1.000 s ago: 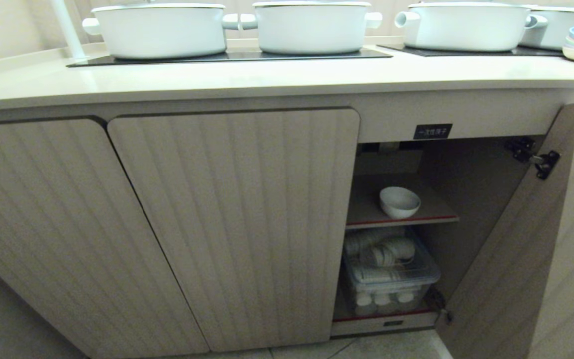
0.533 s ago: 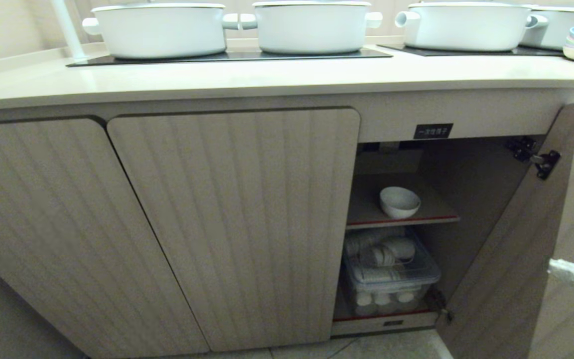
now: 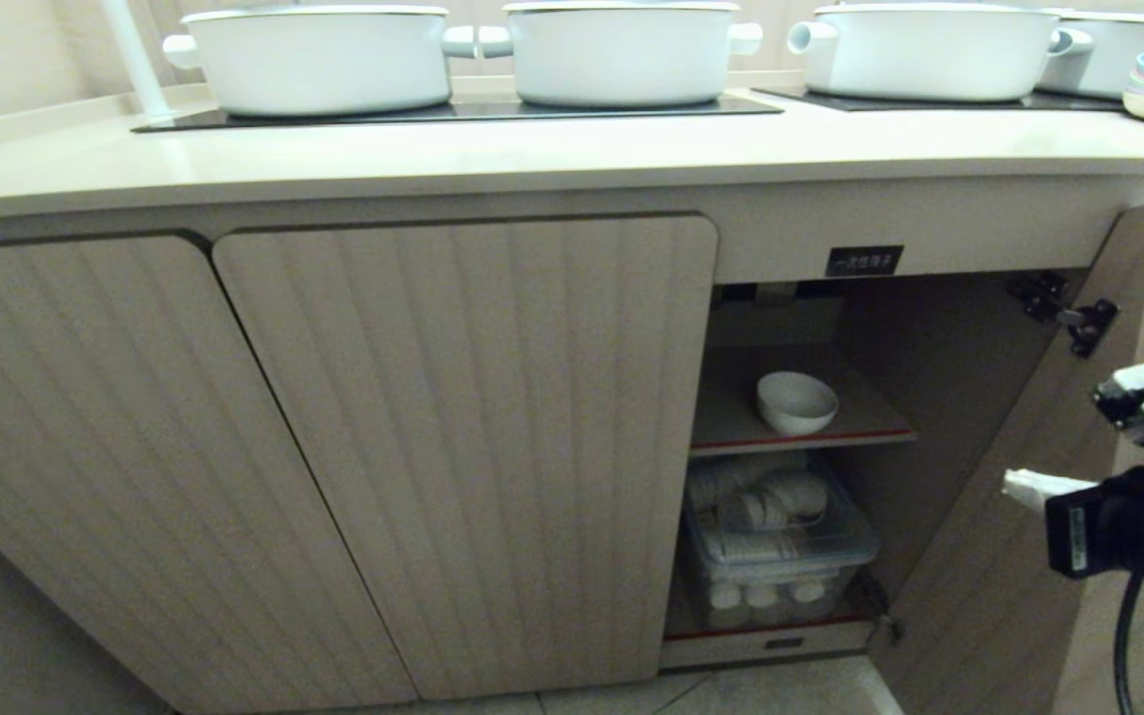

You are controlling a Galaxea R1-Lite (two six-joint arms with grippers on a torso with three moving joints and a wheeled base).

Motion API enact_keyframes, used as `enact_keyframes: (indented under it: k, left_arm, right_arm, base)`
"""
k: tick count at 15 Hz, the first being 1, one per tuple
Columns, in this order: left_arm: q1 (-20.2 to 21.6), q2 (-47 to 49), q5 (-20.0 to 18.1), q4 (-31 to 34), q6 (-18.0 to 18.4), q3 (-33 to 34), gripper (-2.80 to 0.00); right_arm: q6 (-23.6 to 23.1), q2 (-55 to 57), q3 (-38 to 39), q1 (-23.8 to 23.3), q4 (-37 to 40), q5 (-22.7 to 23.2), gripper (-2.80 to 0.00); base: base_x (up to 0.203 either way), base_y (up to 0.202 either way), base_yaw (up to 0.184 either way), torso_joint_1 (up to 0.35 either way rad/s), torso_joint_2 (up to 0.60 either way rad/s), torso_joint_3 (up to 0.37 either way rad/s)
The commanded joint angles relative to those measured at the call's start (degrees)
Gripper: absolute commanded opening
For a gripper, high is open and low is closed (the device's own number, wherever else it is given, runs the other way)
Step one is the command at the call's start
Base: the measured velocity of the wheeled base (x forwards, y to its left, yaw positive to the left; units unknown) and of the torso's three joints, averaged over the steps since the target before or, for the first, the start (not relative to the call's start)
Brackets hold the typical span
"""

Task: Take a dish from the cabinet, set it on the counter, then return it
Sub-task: Take the bowl from the cabinet

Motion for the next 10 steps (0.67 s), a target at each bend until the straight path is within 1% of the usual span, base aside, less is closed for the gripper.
enact_keyframes:
  k: [1, 7, 10]
  left_arm:
    - [0.0, -0.02, 0.0, 0.0, -0.04, 0.0, -2.8]
    - [0.0, -0.02, 0.0, 0.0, -0.04, 0.0, -2.8]
    - [0.0, -0.02, 0.0, 0.0, -0.04, 0.0, -2.8]
  right_arm:
    - [-0.2, 6.16, 0.07, 0.03, -2.24, 0.06, -2.8]
    - [-1.49, 19.1, -3.98, 0.15, -11.85, 0.06, -2.8]
    - [-1.57, 23.3, -5.74, 1.64, -14.83, -0.03, -2.8]
  base:
    - [0.0, 0.0, 0.0, 0.0, 0.0, 0.0]
    - [0.0, 0.0, 0.0, 0.0, 0.0, 0.0]
    - [0.0, 0.0, 0.0, 0.0, 0.0, 0.0]
